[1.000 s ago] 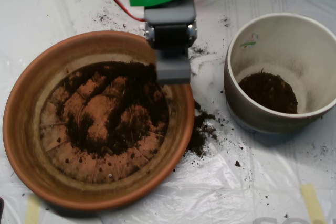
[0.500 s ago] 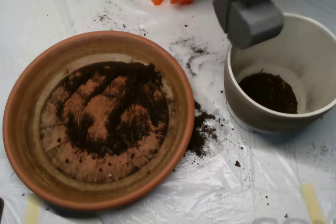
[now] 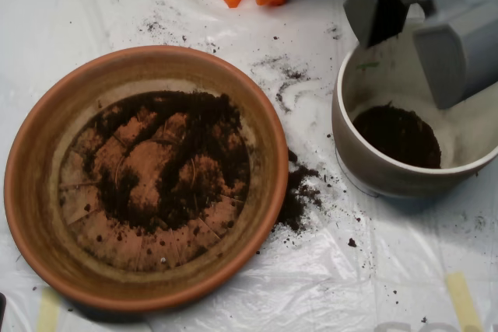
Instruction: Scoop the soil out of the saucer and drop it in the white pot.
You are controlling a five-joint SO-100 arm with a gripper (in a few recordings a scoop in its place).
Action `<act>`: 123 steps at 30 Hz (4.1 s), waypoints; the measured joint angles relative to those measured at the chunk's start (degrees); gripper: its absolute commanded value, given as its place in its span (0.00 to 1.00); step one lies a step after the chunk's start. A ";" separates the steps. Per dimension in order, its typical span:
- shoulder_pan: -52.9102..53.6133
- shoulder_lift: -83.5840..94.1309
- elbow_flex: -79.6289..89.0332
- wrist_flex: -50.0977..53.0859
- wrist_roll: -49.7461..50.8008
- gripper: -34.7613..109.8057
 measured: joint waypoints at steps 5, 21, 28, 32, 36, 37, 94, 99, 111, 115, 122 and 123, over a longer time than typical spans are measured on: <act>1.93 0.44 1.58 -0.26 0.35 0.51; 26.02 7.82 25.49 -14.41 0.53 0.57; 33.57 8.09 41.13 -23.12 -2.11 0.62; 37.79 6.33 43.42 -25.22 -3.43 0.65; 41.66 0.79 43.51 -25.93 -3.34 0.68; 42.45 -0.88 43.59 -25.93 -3.60 0.69; 48.16 -23.20 27.77 -28.83 -9.67 0.46; 48.60 -16.26 36.91 -34.98 -10.20 0.40; 49.92 1.58 59.41 -44.91 -11.25 0.35; 48.96 7.12 65.30 -46.23 -11.95 0.33; 45.35 13.18 67.15 -43.86 -12.04 0.24; 44.65 13.27 66.71 -43.15 -12.04 0.24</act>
